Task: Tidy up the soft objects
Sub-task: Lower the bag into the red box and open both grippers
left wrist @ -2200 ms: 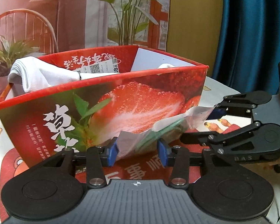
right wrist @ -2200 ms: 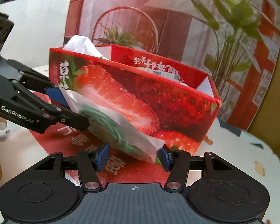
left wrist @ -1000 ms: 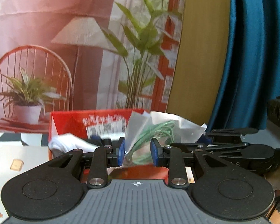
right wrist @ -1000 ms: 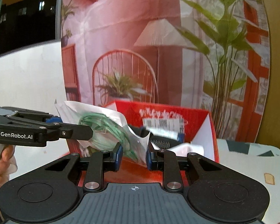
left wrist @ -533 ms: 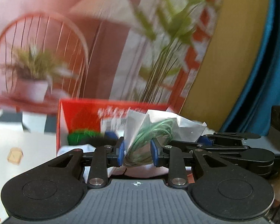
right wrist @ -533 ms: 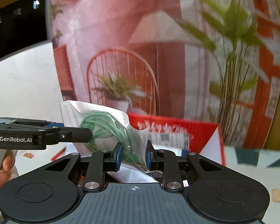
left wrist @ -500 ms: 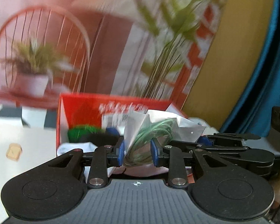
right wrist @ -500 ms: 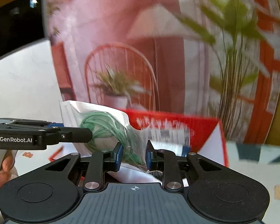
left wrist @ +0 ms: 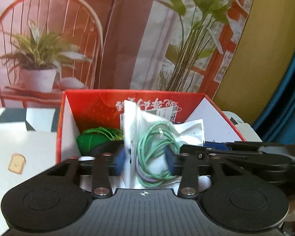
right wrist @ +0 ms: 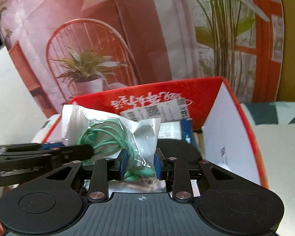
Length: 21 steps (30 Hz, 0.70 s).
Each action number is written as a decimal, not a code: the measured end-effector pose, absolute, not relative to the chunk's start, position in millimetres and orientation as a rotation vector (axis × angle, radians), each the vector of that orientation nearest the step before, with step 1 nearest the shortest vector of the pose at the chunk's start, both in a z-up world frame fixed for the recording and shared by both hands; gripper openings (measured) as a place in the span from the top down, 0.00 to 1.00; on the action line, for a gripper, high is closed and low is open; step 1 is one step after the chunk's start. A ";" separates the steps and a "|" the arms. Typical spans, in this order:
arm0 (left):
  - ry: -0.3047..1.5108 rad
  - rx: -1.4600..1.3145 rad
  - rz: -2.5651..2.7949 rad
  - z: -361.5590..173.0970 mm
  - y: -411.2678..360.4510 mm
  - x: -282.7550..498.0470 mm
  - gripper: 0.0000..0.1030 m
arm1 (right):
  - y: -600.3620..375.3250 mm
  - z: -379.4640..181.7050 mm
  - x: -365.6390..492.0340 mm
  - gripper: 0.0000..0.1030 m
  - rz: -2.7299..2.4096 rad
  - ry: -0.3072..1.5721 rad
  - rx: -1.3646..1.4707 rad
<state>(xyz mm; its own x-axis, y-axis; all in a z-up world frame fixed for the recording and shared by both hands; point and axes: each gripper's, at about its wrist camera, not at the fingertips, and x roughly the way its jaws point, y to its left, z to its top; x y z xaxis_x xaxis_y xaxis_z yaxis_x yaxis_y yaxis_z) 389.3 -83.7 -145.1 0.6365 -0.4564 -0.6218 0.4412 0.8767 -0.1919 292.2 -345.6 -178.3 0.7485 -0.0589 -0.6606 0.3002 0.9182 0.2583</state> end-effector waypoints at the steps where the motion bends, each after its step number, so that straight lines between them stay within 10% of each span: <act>1: 0.703 -0.010 -0.502 -143.7 -82.6 386.8 0.42 | -345.2 -178.8 294.1 0.74 -0.214 0.703 0.352; 8: 0.659 0.011 -0.448 -134.8 -73.3 375.0 0.16 | -348.4 -180.4 287.4 0.66 -0.324 0.687 0.295; 15: 0.648 0.062 -0.388 -124.6 -69.4 359.6 0.00 | -340.6 -154.5 263.0 0.10 -0.291 0.613 0.208; 21: 0.647 0.096 -0.331 -119.6 -60.1 342.8 0.00 | -334.9 -146.1 247.3 0.00 -0.283 0.619 0.202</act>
